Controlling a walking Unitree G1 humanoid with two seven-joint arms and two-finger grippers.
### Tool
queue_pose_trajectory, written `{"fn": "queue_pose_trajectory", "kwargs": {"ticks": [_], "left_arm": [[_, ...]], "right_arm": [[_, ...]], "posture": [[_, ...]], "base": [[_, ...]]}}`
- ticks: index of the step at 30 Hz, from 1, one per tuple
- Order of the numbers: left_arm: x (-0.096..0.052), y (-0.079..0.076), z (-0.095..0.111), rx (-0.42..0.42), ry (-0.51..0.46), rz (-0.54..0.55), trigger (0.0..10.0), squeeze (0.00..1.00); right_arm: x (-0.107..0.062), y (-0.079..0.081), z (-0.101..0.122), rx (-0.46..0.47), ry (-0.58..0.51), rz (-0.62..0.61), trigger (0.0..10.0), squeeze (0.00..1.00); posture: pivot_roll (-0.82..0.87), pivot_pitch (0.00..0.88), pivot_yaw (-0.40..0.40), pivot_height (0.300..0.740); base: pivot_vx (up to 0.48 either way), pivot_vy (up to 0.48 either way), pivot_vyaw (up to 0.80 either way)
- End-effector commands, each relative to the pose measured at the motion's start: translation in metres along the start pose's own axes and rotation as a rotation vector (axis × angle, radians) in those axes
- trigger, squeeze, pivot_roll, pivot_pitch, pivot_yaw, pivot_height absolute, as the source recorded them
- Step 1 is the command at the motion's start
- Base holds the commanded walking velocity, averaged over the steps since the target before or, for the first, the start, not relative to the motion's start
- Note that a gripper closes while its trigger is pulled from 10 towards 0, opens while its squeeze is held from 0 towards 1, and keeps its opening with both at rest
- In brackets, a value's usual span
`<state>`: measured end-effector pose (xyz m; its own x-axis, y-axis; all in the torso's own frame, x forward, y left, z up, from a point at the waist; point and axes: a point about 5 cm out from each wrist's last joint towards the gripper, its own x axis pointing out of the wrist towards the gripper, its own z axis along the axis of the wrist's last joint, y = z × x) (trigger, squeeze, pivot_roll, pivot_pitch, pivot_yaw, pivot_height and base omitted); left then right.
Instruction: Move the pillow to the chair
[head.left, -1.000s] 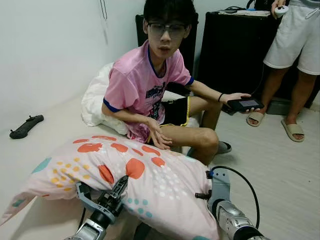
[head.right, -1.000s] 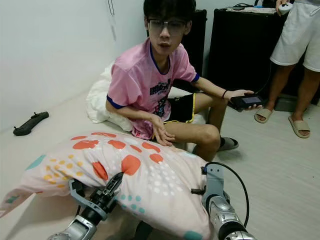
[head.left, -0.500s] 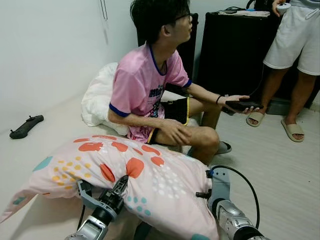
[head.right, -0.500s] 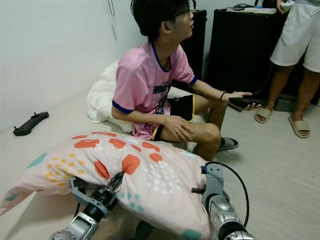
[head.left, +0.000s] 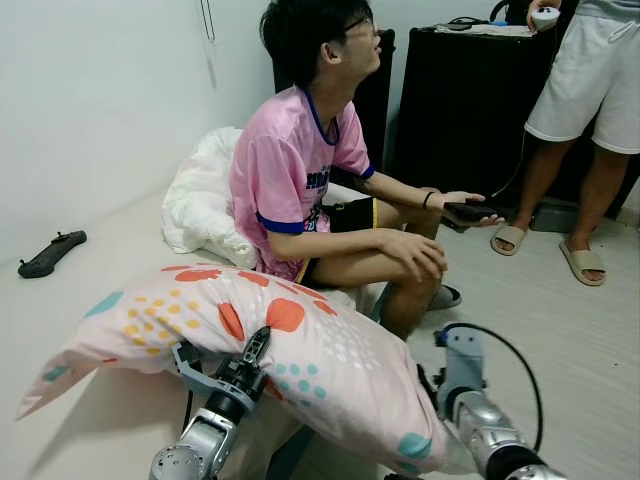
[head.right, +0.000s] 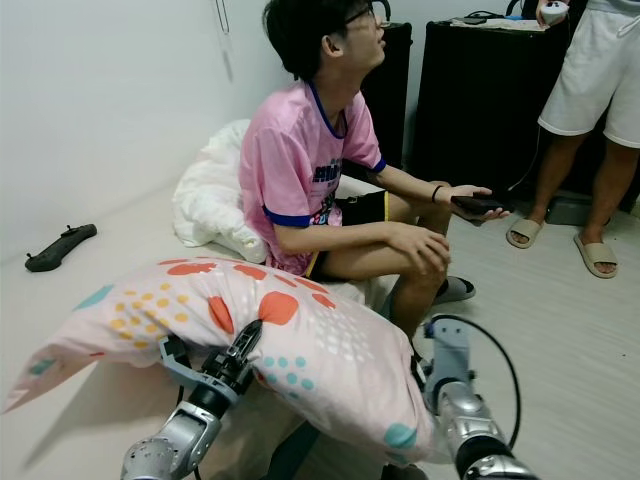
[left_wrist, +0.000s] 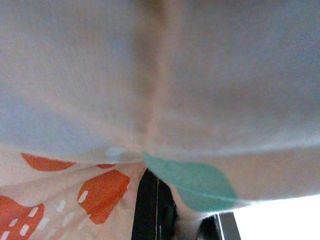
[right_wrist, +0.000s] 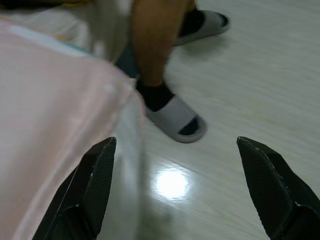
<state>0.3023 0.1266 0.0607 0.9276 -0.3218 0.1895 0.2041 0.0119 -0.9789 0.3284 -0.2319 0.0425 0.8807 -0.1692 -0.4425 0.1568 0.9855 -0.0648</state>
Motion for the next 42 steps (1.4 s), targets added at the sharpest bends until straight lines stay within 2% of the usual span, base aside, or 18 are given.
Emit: {"fn": "queue_pose_trajectory", "kwargs": {"ticks": [1, 3, 5, 6, 7, 8, 13, 14, 15, 16, 17, 18, 19, 21, 24, 28, 32, 42], "left_arm": [[0.005, -0.008, 0.010, 0.002, -0.024, -0.049, 0.0, 0.00], [0.010, -0.026, 0.024, 0.035, -0.019, -0.140, 0.0, 0.00], [0.011, -0.032, 0.027, 0.042, -0.015, -0.173, 0.0, 0.00], [0.013, -0.041, 0.032, 0.057, -0.013, -0.213, 0.0, 0.00], [0.013, -0.041, 0.032, 0.057, -0.013, -0.213, 0.0, 0.00], [0.014, -0.048, 0.036, 0.064, -0.016, -0.247, 0.0, 0.00], [0.016, -0.073, 0.056, 0.115, -0.043, -0.339, 0.0, 0.00], [0.016, -0.073, 0.056, 0.115, -0.043, -0.339, 0.0, 0.00], [0.017, -0.077, 0.063, 0.191, -0.048, -0.316, 10.0, 0.00], [0.017, -0.077, 0.063, 0.191, -0.048, -0.316, 10.0, 0.00], [0.017, -0.080, 0.070, 0.255, -0.061, -0.291, 10.0, 0.00], [0.017, -0.080, 0.070, 0.255, -0.061, -0.291, 10.0, 0.00], [0.017, -0.080, 0.074, 0.307, -0.077, -0.271, 10.0, 0.00], [0.017, -0.080, 0.077, 0.337, -0.086, -0.250, 10.0, 0.00], [0.016, -0.076, 0.077, 0.347, -0.096, -0.225, 10.0, 0.00], [0.014, -0.063, 0.069, 0.359, -0.113, -0.151, 10.0, 0.00], [0.015, -0.059, 0.063, 0.374, -0.099, -0.132, 10.0, 0.00], [0.018, -0.053, 0.051, 0.435, -0.072, -0.091, 10.0, 0.00]], "right_arm": [[-0.001, 0.001, -0.008, -0.010, 0.039, -0.003, 10.0, 1.00], [-0.001, 0.001, -0.011, -0.021, 0.051, 0.011, 10.0, 1.00], [-0.002, 0.002, -0.012, -0.027, 0.053, 0.017, 10.0, 1.00], [-0.002, 0.003, -0.013, -0.027, 0.057, 0.022, 10.0, 0.73], [-0.002, 0.003, -0.013, -0.027, 0.057, 0.022, 10.0, 0.73], [-0.002, 0.004, -0.013, -0.027, 0.060, 0.023, 10.0, 0.00], [-0.001, 0.010, -0.012, -0.034, 0.065, 0.038, 10.0, 0.00], [-0.001, 0.010, -0.012, -0.034, 0.065, 0.038, 10.0, 0.00], [-0.001, 0.011, -0.012, -0.023, 0.066, 0.040, 10.0, 0.00], [-0.001, 0.011, -0.012, -0.023, 0.066, 0.040, 10.0, 0.00], [-0.001, 0.011, -0.012, -0.012, 0.067, 0.042, 10.0, 0.00], [-0.001, 0.011, -0.012, -0.012, 0.067, 0.042, 10.0, 0.00], [-0.001, 0.011, -0.013, -0.008, 0.071, 0.042, 10.0, 0.00], [-0.001, 0.011, -0.013, -0.006, 0.074, 0.043, 10.0, 0.00], [-0.001, 0.012, -0.013, -0.005, 0.076, 0.046, 10.0, 0.00], [-0.001, 0.017, -0.011, -0.007, 0.055, 0.066, 10.0, 0.00], [-0.001, 0.021, -0.005, 0.019, 0.004, 0.111, 10.0, 0.00], [-0.001, 0.021, -0.007, 0.017, 0.021, 0.120, 10.0, 0.00]], "posture": [[-0.04, 0.066, -0.020, 0.596], [-0.04, 0.054, -0.025, 0.596], [-0.04, 0.053, -0.026, 0.596], [-0.04, 0.047, -0.027, 0.596], [-0.04, 0.047, -0.027, 0.596], [-0.04, 0.046, -0.026, 0.596], [-0.04, 0.040, -0.021, 0.596], [-0.04, 0.040, -0.021, 0.596], [-0.04, 0.043, -0.023, 0.596], [-0.04, 0.043, -0.023, 0.596], [-0.03, 0.046, -0.024, 0.596], [-0.03, 0.046, -0.024, 0.596], [-0.03, 0.048, -0.026, 0.596], [-0.03, 0.050, -0.028, 0.596], [-0.03, 0.053, -0.027, 0.596], [-0.04, 0.056, -0.030, 0.596], [-0.04, 0.059, -0.030, 0.601], [-0.04, 0.062, -0.027, 0.635]], "base": [[0.000, 0.000, 0.00], [0.000, 0.000, 0.00], [0.000, 0.000, 0.00], [0.000, 0.000, 0.00], [0.000, 0.000, 0.00], [0.000, 0.000, 0.00], [0.000, 0.000, 0.00], [0.000, 0.000, 0.00], [0.000, 0.000, -0.77], [0.000, 0.000, -0.77], [0.000, 0.000, -0.77], [0.000, 0.000, -0.77], [0.000, 0.000, -0.77], [0.000, 0.000, -0.77], [0.000, 0.000, -0.77], [0.000, 0.000, -0.55], [0.000, 0.000, 0.00], [0.000, 0.000, 0.00]]}}
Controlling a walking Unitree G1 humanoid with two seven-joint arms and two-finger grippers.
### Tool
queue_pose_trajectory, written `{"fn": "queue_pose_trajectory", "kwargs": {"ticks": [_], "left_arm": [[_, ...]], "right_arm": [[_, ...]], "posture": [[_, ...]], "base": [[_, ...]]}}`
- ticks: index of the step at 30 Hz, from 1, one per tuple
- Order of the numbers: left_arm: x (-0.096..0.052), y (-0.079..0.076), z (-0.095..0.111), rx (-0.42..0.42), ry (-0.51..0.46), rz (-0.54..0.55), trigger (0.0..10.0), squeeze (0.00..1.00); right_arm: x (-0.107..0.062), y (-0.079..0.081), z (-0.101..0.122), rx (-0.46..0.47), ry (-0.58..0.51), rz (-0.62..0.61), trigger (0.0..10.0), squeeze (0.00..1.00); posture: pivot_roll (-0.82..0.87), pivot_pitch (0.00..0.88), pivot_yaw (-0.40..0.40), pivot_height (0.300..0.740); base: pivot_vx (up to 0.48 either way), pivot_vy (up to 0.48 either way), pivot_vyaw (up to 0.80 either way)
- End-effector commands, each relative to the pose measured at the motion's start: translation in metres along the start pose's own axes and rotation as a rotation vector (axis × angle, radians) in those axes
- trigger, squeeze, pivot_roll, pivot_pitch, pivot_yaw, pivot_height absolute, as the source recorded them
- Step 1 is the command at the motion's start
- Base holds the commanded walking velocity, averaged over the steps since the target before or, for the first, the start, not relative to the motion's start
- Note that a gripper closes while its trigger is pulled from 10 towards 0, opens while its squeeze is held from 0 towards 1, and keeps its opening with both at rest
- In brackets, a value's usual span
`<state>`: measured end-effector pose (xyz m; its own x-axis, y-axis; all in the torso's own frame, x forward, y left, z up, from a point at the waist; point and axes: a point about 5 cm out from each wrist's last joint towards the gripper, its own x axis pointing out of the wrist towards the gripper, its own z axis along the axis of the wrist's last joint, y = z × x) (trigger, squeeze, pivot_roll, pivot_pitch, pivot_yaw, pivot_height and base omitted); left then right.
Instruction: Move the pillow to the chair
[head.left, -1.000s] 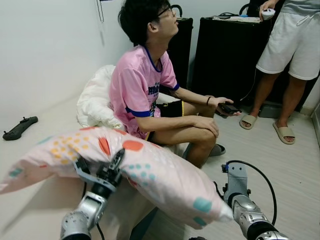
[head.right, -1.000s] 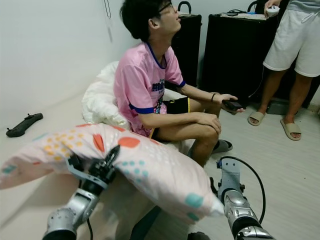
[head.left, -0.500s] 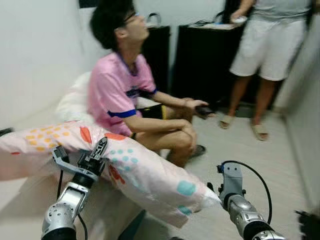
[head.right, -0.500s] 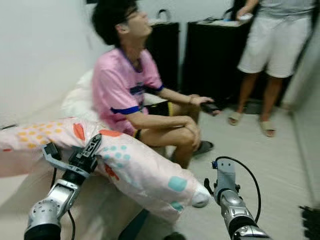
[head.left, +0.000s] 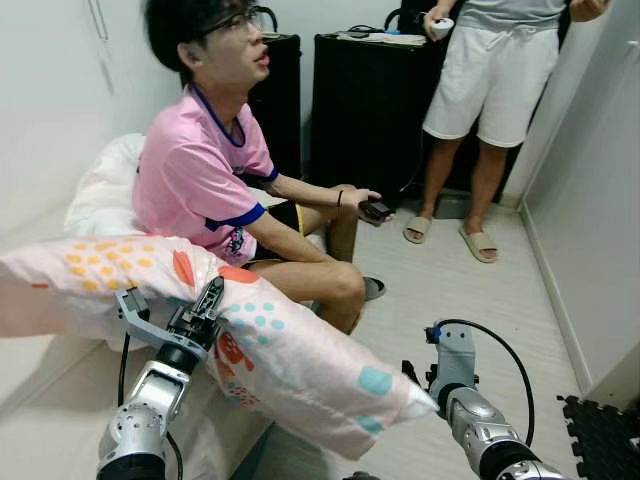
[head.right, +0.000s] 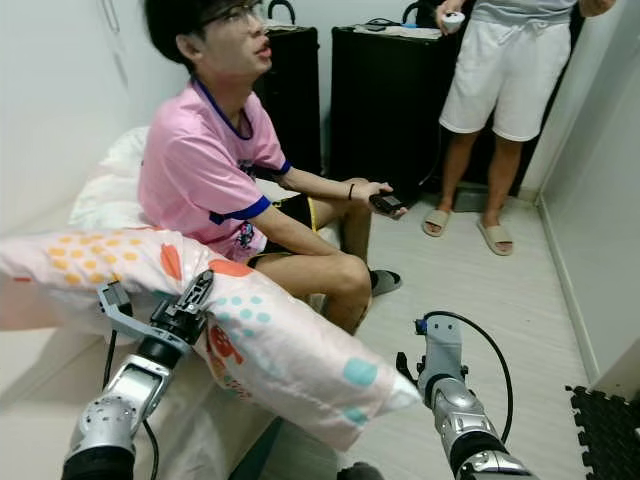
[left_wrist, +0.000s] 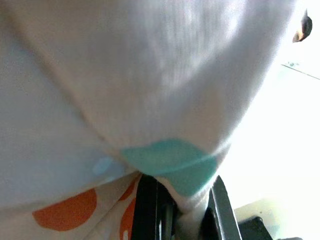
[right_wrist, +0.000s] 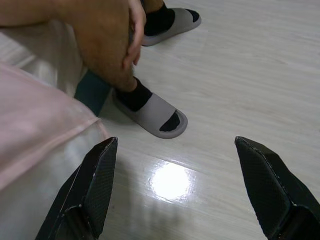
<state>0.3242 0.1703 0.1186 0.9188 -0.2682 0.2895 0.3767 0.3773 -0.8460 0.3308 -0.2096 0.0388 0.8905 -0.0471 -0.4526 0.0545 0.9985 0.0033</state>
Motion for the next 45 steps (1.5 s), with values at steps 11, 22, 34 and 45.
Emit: {"fn": "queue_pose_trajectory", "kwargs": {"ticks": [11, 22, 34, 45], "left_arm": [[0.005, 0.001, -0.023, 0.064, 0.033, 0.047, 10.0, 0.00], [0.006, 0.002, -0.020, 0.077, 0.008, 0.060, 10.0, 0.00], [0.007, 0.009, 0.001, 0.101, -0.062, 0.101, 10.0, 0.00], [0.005, 0.015, 0.006, 0.110, -0.085, 0.138, 10.0, 0.00]], "right_arm": [[0.000, 0.006, -0.006, -0.004, 0.023, 0.025, 10.0, 0.00], [0.000, 0.005, -0.007, -0.002, 0.025, 0.026, 10.0, 0.00], [-0.001, 0.000, -0.008, 0.006, 0.033, -0.016, 10.0, 0.00], [0.000, 0.002, -0.007, 0.011, 0.044, -0.004, 10.0, 0.00]], "posture": [[-0.03, 0.045, -0.031, 0.685], [-0.03, 0.040, -0.028, 0.735], [-0.04, 0.040, -0.033, 0.740], [-0.03, 0.039, -0.042, 0.740]], "base": [[0.000, 0.000, 0.00], [0.000, 0.000, 0.00], [0.000, 0.000, -0.19], [0.000, 0.000, -0.77]]}}
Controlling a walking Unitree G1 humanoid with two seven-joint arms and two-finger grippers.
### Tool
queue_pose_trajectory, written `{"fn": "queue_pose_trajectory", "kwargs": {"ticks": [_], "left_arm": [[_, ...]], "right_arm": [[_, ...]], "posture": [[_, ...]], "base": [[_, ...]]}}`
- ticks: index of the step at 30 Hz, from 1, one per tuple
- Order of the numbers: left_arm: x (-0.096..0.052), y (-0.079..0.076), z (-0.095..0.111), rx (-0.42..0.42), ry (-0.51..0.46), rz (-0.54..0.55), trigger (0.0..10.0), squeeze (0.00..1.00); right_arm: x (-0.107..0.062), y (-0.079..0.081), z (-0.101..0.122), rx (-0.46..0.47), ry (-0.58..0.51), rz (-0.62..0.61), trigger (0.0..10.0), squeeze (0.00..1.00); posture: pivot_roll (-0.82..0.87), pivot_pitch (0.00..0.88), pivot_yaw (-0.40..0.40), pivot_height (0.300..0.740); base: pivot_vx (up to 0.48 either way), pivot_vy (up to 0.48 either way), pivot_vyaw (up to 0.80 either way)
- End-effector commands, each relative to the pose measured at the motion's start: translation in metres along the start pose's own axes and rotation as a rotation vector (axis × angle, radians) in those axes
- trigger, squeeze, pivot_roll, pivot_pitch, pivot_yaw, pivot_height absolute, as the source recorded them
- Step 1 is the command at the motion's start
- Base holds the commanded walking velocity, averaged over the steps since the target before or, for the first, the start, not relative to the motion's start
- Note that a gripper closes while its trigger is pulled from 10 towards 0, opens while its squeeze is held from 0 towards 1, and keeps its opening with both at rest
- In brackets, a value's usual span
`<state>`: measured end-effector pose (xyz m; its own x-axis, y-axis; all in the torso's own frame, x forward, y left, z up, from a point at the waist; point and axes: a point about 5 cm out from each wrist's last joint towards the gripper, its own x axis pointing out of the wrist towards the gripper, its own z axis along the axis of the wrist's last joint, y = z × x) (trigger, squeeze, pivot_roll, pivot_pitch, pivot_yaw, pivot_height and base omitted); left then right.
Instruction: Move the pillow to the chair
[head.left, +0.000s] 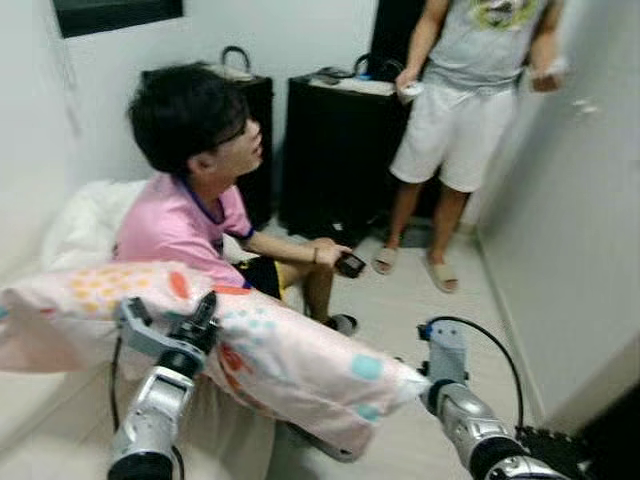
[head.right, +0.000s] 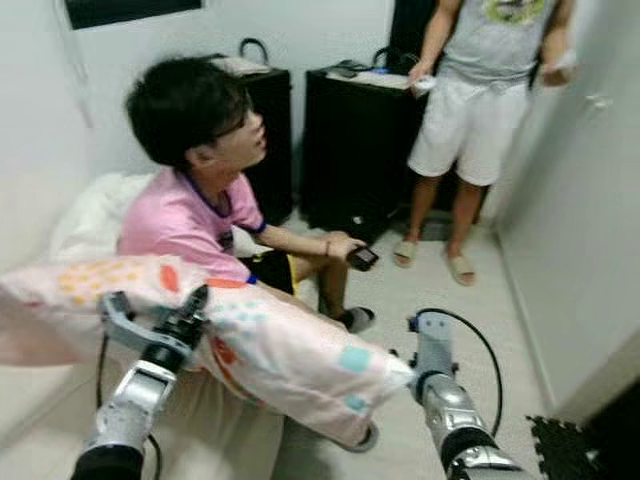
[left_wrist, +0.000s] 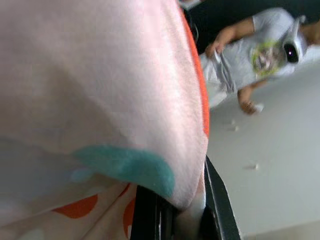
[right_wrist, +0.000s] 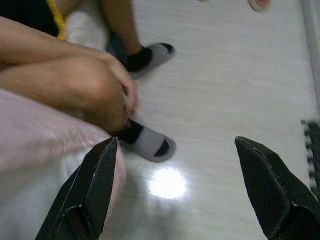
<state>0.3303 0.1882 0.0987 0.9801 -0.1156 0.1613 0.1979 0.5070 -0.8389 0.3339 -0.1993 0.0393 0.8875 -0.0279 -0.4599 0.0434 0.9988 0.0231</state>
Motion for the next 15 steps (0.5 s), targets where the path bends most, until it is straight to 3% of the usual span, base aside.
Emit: {"fn": "queue_pose_trajectory", "kwargs": {"ticks": [1, 15], "left_arm": [[0.0071, -0.0109, -0.0013, 0.002, -0.013, -0.049, 10.0, 0.00], [0.0070, -0.0015, -0.0018, 0.047, -0.008, 0.012, 10.0, 0.00]], "right_arm": [[-0.0020, -0.0074, -0.0079, -0.002, 0.036, -0.021, 10.0, 0.00], [-0.0013, -0.0053, -0.0069, -0.022, 0.042, -0.013, 10.0, 0.00]], "posture": [[-0.03, 0.038, -0.042, 0.740], [-0.03, 0.016, -0.040, 0.740]], "base": [[0.000, 0.000, -0.77], [0.000, 0.000, -0.77]]}}
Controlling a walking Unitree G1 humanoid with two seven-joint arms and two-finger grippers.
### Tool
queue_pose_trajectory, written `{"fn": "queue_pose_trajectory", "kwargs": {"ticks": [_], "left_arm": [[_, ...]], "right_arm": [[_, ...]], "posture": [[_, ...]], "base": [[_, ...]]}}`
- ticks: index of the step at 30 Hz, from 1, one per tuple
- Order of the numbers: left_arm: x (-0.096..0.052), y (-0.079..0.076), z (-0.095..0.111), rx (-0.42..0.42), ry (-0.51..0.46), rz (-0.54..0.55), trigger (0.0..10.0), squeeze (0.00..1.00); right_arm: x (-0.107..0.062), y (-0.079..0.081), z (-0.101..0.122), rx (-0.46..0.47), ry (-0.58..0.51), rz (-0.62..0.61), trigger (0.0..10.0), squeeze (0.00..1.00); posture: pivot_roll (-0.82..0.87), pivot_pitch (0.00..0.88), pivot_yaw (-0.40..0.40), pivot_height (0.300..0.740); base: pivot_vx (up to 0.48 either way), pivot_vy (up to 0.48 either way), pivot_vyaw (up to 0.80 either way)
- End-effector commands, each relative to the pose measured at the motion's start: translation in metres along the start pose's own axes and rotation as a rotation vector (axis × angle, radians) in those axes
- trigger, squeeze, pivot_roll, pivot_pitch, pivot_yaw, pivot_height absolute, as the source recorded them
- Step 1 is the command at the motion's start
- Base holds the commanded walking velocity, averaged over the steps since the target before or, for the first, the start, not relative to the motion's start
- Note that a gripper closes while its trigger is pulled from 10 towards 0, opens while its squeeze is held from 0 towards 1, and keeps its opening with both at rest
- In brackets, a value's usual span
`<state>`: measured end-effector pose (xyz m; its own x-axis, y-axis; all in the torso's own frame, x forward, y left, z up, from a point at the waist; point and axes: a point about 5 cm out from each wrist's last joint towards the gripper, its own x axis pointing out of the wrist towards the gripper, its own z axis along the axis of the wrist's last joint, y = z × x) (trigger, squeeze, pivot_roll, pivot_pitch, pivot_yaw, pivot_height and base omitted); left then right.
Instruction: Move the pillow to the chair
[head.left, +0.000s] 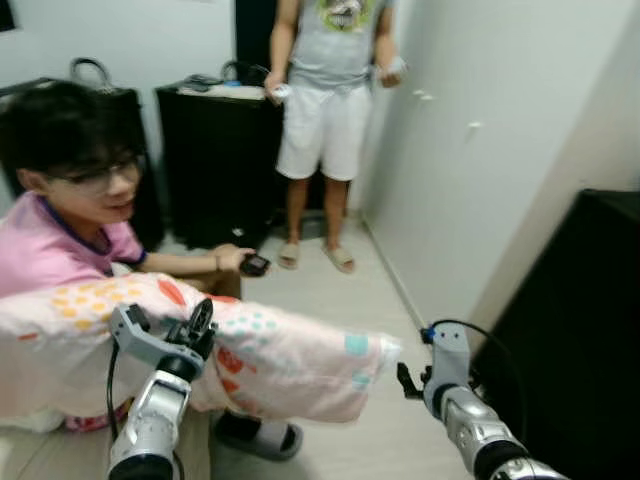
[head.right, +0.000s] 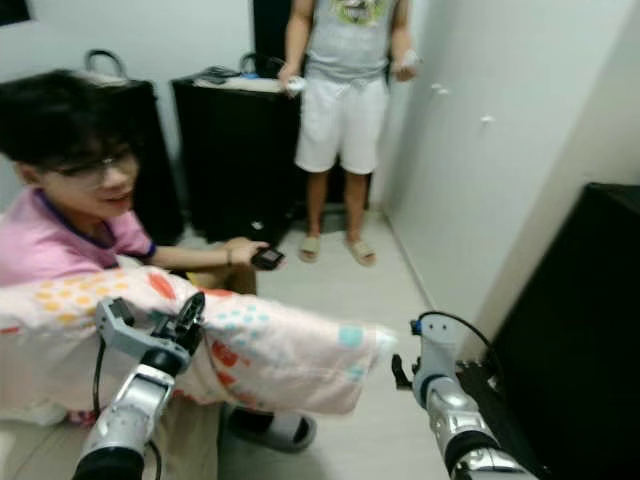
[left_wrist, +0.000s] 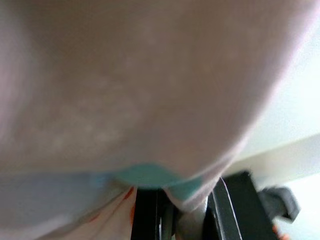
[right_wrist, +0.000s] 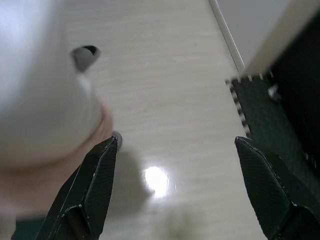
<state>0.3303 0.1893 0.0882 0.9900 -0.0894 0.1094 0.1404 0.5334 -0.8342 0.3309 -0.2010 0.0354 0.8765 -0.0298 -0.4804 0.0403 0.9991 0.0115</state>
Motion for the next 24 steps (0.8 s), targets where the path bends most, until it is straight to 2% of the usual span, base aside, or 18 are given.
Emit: {"fn": "queue_pose_trajectory", "kwargs": {"ticks": [1, 2, 6, 9, 12, 15, 16, 18, 20, 23, 24], "left_arm": [[0.008, -0.011, 0.003, 0.023, -0.014, -0.047, 10.0, 0.00], [0.008, -0.009, 0.003, 0.052, -0.020, -0.027, 10.0, 0.00], [0.006, -0.005, 0.004, 0.072, -0.029, -0.007, 10.0, 0.00], [0.001, 0.010, 0.012, 0.148, -0.052, 0.086, 10.0, 0.00], [-0.003, 0.020, 0.019, 0.182, -0.067, 0.150, 10.0, 0.00], [-0.009, 0.032, 0.022, 0.253, -0.049, 0.227, 10.0, 0.00], [-0.009, 0.032, 0.022, 0.253, -0.049, 0.227, 10.0, 0.00], [-0.014, 0.039, 0.019, 0.349, -0.010, 0.257, 10.0, 0.00], [-0.025, 0.051, 0.009, 0.459, 0.076, 0.304, 10.0, 0.00], [-0.032, 0.060, 0.003, 0.489, 0.125, 0.345, 10.0, 0.00], [-0.042, 0.069, -0.003, 0.492, 0.160, 0.392, 10.0, 0.00]], "right_arm": [[0.000, -0.003, -0.002, -0.010, 0.019, -0.010, 10.0, 0.00], [0.000, -0.002, -0.003, -0.005, 0.018, -0.010, 10.0, 0.00], [-0.001, -0.001, -0.005, -0.004, 0.023, -0.006, 10.0, 0.00], [-0.001, 0.001, -0.008, -0.006, 0.031, -0.003, 10.0, 0.00], [-0.001, 0.001, -0.008, -0.009, 0.033, -0.004, 10.0, 0.00], [-0.001, 0.000, -0.009, -0.010, 0.036, -0.010, 10.0, 0.00], [-0.001, 0.000, -0.009, -0.010, 0.036, -0.010, 10.0, 0.00], [-0.002, 0.000, -0.011, -0.011, 0.043, -0.013, 10.0, 0.00], [-0.003, 0.000, -0.019, -0.016, 0.074, -0.015, 10.0, 0.00], [-0.004, 0.000, -0.026, -0.017, 0.099, -0.016, 10.0, 0.00], [-0.006, 0.000, -0.035, -0.029, 0.127, -0.015, 10.0, 0.00]], "posture": [[-0.03, 0.016, -0.040, 0.740], [-0.03, 0.014, -0.041, 0.740], [-0.03, 0.016, -0.041, 0.740], [-0.02, 0.017, -0.041, 0.740], [-0.02, 0.018, -0.039, 0.740], [-0.02, 0.017, -0.040, 0.740], [-0.02, 0.017, -0.040, 0.740], [-0.02, 0.017, -0.039, 0.740], [-0.02, 0.019, -0.038, 0.740], [-0.02, 0.014, -0.039, 0.740], [-0.02, 0.015, -0.037, 0.740]], "base": [[0.000, 0.000, -0.77], [0.000, 0.000, -0.77], [0.000, 0.000, -0.77], [0.000, 0.000, -0.77], [0.000, 0.000, -0.77], [0.000, 0.000, -0.77], [0.000, 0.000, -0.77], [0.000, 0.000, -0.77], [0.000, 0.000, -0.77], [0.000, 0.000, -0.77], [0.000, 0.000, -0.77]]}}
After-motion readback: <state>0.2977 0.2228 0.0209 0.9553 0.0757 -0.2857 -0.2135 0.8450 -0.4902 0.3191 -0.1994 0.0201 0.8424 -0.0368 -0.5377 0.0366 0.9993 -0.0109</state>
